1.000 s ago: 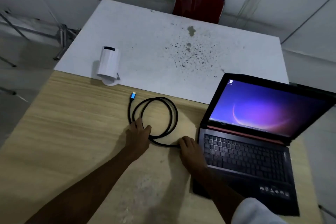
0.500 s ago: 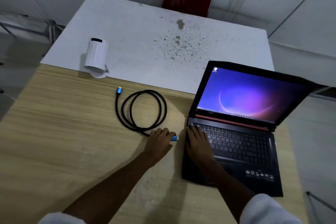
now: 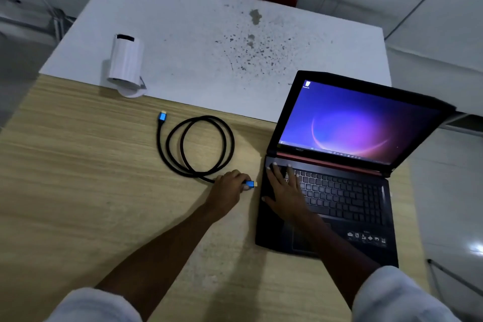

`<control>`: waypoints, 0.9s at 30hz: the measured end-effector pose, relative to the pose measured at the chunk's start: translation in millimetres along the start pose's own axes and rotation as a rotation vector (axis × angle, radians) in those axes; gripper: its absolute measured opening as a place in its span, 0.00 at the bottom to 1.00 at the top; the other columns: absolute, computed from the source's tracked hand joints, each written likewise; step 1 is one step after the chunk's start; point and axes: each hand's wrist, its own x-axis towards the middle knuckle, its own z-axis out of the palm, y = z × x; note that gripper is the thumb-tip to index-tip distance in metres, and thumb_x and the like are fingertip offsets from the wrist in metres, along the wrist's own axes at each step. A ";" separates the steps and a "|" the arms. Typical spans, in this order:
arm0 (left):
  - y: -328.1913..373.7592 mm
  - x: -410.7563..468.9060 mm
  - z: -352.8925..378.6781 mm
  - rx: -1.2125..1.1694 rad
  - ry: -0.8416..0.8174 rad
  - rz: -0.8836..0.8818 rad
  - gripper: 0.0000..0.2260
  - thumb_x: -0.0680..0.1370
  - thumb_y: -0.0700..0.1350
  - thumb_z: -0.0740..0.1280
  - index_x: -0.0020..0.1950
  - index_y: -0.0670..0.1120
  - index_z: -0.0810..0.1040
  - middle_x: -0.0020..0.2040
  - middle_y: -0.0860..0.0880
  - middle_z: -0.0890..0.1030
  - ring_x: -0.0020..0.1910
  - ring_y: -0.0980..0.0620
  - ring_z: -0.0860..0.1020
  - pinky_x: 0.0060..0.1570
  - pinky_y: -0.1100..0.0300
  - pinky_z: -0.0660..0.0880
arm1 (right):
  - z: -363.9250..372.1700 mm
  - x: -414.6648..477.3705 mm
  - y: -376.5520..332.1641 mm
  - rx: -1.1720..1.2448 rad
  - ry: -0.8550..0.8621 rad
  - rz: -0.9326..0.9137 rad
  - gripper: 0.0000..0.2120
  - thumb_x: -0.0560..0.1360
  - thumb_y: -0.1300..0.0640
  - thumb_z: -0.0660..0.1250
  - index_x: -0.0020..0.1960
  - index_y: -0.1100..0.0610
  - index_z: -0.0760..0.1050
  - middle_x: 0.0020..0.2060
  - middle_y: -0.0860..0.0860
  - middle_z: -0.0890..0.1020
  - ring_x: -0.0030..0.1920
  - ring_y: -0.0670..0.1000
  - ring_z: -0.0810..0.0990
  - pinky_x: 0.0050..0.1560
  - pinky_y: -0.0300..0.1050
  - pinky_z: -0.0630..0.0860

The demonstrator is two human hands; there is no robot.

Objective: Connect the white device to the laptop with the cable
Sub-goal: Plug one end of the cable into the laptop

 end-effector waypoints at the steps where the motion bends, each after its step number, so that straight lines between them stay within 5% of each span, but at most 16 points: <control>1: -1.3 0.2 0.3 -0.009 0.000 0.005 0.09 0.79 0.41 0.64 0.58 0.48 0.78 0.53 0.46 0.79 0.52 0.44 0.77 0.51 0.50 0.67 | 0.3 0.1 0.0 0.005 0.006 0.001 0.40 0.77 0.46 0.64 0.78 0.53 0.43 0.79 0.52 0.43 0.76 0.63 0.36 0.74 0.64 0.42; 7: -2.1 3.9 -3.4 -0.096 0.003 0.000 0.09 0.80 0.42 0.64 0.58 0.49 0.78 0.52 0.47 0.79 0.52 0.45 0.77 0.50 0.51 0.65 | -0.2 0.7 -1.2 0.009 0.001 0.008 0.40 0.76 0.46 0.64 0.78 0.53 0.44 0.79 0.53 0.41 0.76 0.64 0.34 0.74 0.64 0.41; 17: -2.2 9.9 -8.0 -0.226 -0.006 0.036 0.11 0.71 0.40 0.74 0.51 0.47 0.77 0.49 0.47 0.77 0.45 0.49 0.80 0.45 0.48 0.79 | -1.0 0.0 -1.5 0.050 -0.016 0.028 0.41 0.76 0.46 0.65 0.78 0.51 0.42 0.78 0.55 0.39 0.75 0.65 0.32 0.71 0.63 0.37; 22: -5.6 12.7 -12.2 -0.428 0.034 -0.014 0.10 0.72 0.37 0.74 0.51 0.43 0.77 0.49 0.47 0.77 0.45 0.55 0.78 0.45 0.71 0.75 | 0.1 1.4 -0.4 0.047 -0.013 0.034 0.42 0.76 0.46 0.65 0.78 0.51 0.41 0.78 0.57 0.39 0.75 0.65 0.31 0.71 0.62 0.36; 27: -10.1 10.1 -8.4 -0.403 0.005 0.012 0.06 0.74 0.39 0.72 0.50 0.42 0.77 0.47 0.46 0.78 0.45 0.49 0.79 0.44 0.51 0.81 | 1.3 0.9 -2.8 0.037 -0.030 0.049 0.40 0.77 0.46 0.64 0.78 0.51 0.41 0.78 0.58 0.38 0.74 0.65 0.31 0.73 0.64 0.37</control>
